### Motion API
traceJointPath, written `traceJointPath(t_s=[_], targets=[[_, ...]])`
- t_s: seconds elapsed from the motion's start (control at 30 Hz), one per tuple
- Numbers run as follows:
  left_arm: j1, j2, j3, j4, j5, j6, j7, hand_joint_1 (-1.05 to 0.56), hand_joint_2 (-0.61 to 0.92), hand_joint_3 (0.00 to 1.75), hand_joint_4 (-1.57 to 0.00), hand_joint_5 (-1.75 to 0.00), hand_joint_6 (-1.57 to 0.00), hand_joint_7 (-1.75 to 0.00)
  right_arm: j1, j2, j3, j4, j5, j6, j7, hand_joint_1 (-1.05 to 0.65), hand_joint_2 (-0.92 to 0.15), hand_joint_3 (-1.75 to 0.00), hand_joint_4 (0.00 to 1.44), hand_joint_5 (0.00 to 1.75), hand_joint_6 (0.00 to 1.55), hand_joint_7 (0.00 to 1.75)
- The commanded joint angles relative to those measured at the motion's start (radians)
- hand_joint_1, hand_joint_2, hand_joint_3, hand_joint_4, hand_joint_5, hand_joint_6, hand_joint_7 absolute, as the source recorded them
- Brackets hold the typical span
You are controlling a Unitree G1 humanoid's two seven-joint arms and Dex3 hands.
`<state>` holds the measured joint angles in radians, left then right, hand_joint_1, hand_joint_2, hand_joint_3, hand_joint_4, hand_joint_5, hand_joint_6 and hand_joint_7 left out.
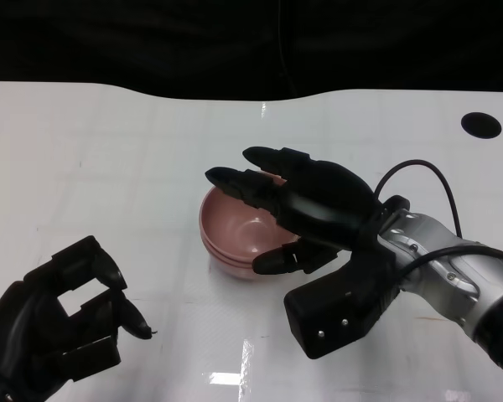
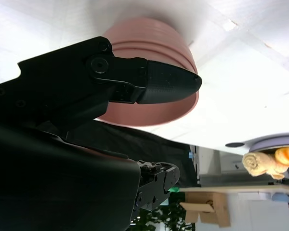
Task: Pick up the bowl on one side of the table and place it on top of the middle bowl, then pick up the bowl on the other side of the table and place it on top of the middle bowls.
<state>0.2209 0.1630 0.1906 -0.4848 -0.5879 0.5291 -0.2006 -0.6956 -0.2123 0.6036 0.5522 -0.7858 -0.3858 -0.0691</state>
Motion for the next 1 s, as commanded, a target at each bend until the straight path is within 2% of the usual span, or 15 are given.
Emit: traceJointPath(t_s=[0.03,0.23,0.33,0.37,0.4,0.43,0.47,0.5,0.57,0.6,0.63,0.7,0.83,0.93,1.0], targets=[[0.0,0.009,0.01,0.01,-0.001,-0.01,-0.011,0.28,0.92,1.3,-0.86,-1.75,-0.65,-1.75,0.071,-0.054,-0.058,-0.13,0.048,0.015,0.048,-1.0,-0.92,-0.59,0.0,0.0,0.0,0.0],[-0.002,0.011,0.008,0.01,0.01,-0.013,-0.007,0.29,0.92,1.3,-0.86,-1.75,-0.64,-1.75,0.191,-0.102,-0.143,-0.298,0.106,0.026,0.083,-0.94,-0.92,-0.55,0.0,0.0,0.01,0.0],[-0.003,0.01,0.011,0.008,0.001,-0.004,-0.006,0.29,0.92,1.3,-0.85,-1.75,-0.64,-1.75,0.261,-0.115,-0.183,-0.342,0.143,-0.009,0.059,-0.88,-0.92,-0.48,0.0,0.0,0.04,0.02],[-0.003,0.012,0.01,0.006,0.003,-0.003,-0.003,0.29,0.92,1.3,-0.85,-1.75,-0.64,-1.75,0.296,-0.105,-0.205,-0.344,0.163,-0.043,0.011,-0.87,-0.92,-0.47,0.01,0.0,0.05,0.02],[-0.002,0.013,0.009,0.004,0.006,-0.002,-0.002,0.29,0.92,1.3,-0.85,-1.75,-0.64,-1.75,0.318,-0.096,-0.221,-0.343,0.176,-0.068,-0.022,-0.76,-0.92,-0.34,0.15,0.06,0.17,0.05],[-0.002,0.014,0.009,0.003,0.007,-0.002,-0.001,0.29,0.92,1.3,-0.85,-1.75,-0.64,-1.75,0.351,-0.073,-0.242,-0.344,0.189,-0.087,-0.08,-0.72,-0.92,-0.29,0.2,0.08,0.21,0.05],[-0.002,0.012,0.009,0.003,0.006,-0.003,-0.002,0.29,0.92,1.3,-0.85,-1.75,-0.64,-1.75,0.377,-0.052,-0.262,-0.34,0.205,-0.111,-0.129,-0.45,-0.89,-0.24,0.44,0.19,0.41,0.08],[-0.002,0.011,0.01,0.003,0.005,-0.005,-0.003,0.29,0.92,1.3,-0.85,-1.75,-0.64,-1.75,0.391,-0.039,-0.273,-0.335,0.212,-0.126,-0.158,-0.3,-0.86,-0.28,0.57,0.27,0.54,0.06],[-0.002,0.011,0.009,0.002,0.007,-0.004,0.0,0.3,0.92,1.3,-0.85,-1.75,-0.64,-1.75,0.41,-0.022,-0.292,-0.318,0.243,-0.162,-0.185,-0.18,-0.74,-0.51,0.65,0.36,0.66,0.02],[-0.002,0.01,0.009,0.0,0.009,-0.003,0.003,0.29,0.92,1.3,-0.85,-1.75,-0.64,-1.75,0.425,-0.012,-0.305,-0.311,0.279,-0.183,-0.185,-0.1,-0.69,-0.66,0.76,0.53,0.81,0.04],[-0.002,0.01,0.009,-0.002,0.009,-0.001,0.005,0.29,0.92,1.3,-0.85,-1.75,-0.64,-1.75,0.44,-0.003,-0.318,-0.308,0.309,-0.197,-0.183,-0.08,-0.67,-0.71,0.76,0.7,0.88,0.04],[0.0,0.009,0.009,-0.005,0.008,0.0,0.008,0.29,0.92,1.3,-0.85,-1.75,-0.64,-1.75,0.475,0.013,-0.338,-0.32,0.347,-0.205,-0.181,-0.09,-0.69,-0.7,0.76,0.9,0.97,0.03],[-0.001,0.009,0.011,-0.002,0.006,0.001,0.005,0.29,0.92,1.3,-0.84,-1.75,-0.64,-1.75,0.525,0.044,-0.365,-0.351,0.384,-0.201,-0.178,-0.08,-0.69,-0.65,0.78,0.97,1.03,0.04],[-0.004,0.01,0.012,0.006,0.003,-0.005,-0.003,0.29,0.92,1.31,-0.84,-1.75,-0.64,-1.75,0.567,0.061,-0.385,-0.388,0.418,-0.177,-0.157,-0.1,-0.78,-0.53,0.82,1.0,1.1,0.04],[-0.006,0.011,0.012,0.009,0.006,-0.007,-0.005,0.29,0.92,1.31,-0.84,-1.75,-0.64,-1.75,0.606,0.074,-0.4,-0.435,0.476,-0.132,-0.118,-0.1,-0.82,-0.51,0.83,1.13,1.18,0.06]])
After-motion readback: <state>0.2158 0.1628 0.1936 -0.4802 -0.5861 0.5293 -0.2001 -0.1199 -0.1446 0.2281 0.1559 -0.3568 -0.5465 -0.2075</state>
